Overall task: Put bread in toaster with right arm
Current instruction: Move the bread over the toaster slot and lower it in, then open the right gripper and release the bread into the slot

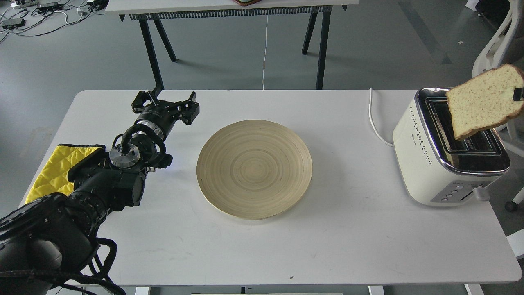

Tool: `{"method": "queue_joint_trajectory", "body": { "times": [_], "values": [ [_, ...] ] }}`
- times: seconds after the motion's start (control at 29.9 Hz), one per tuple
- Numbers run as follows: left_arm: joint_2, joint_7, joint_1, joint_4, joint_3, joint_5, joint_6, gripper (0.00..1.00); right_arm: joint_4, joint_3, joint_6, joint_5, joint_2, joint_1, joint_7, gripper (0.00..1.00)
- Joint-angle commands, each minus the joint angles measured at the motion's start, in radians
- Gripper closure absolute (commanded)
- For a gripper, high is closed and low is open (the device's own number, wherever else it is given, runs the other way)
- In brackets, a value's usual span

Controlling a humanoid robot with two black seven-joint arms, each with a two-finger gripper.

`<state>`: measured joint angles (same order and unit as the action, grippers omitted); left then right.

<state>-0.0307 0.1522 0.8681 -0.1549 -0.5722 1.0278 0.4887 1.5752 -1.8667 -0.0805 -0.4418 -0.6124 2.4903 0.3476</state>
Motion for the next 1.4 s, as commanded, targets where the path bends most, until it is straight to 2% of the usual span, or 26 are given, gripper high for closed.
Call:
{"method": "queue_joint_trajectory", "body": {
  "times": [0.0, 0.67, 0.8, 0.97, 1.04, 1.07, 1.1, 1.14, 1.37],
  "values": [
    [0.000, 0.000, 0.000, 0.000, 0.000, 0.000, 0.000, 0.00, 0.000, 0.008, 0.016, 0.000, 0.003, -0.033, -0.002, 0.99],
    [0.000, 0.000, 0.000, 0.000, 0.000, 0.000, 0.000, 0.00, -0.007, 0.112, 0.048, 0.011, 0.019, -0.191, -0.030, 0.99],
    [0.000, 0.000, 0.000, 0.000, 0.000, 0.000, 0.000, 0.00, -0.011, 0.133, 0.074, 0.011, 0.020, -0.231, -0.059, 0.96],
    [0.000, 0.000, 0.000, -0.002, 0.000, 0.000, 0.000, 0.00, -0.014, 0.150, 0.076, 0.011, 0.019, -0.237, -0.059, 0.68],
    [0.000, 0.000, 0.000, 0.000, 0.000, 0.000, 0.000, 0.00, -0.014, 0.152, 0.077, 0.011, 0.017, -0.237, -0.059, 0.49],
    [0.000, 0.000, 0.000, 0.000, 0.000, 0.000, 0.000, 0.00, -0.014, 0.152, 0.077, 0.009, 0.017, -0.237, -0.059, 0.29],
    [0.000, 0.001, 0.000, 0.000, 0.000, 0.000, 0.000, 0.00, -0.015, 0.152, 0.077, 0.009, 0.017, -0.235, -0.059, 0.00],
    [0.000, 0.001, 0.000, 0.000, 0.000, 0.000, 0.000, 0.00, -0.017, 0.152, 0.076, 0.009, 0.017, -0.235, -0.059, 0.03],
    [0.000, 0.000, 0.000, 0.000, 0.000, 0.000, 0.000, 0.00, -0.053, 0.187, 0.073, 0.015, 0.013, -0.223, -0.059, 0.02]
  ]
}}
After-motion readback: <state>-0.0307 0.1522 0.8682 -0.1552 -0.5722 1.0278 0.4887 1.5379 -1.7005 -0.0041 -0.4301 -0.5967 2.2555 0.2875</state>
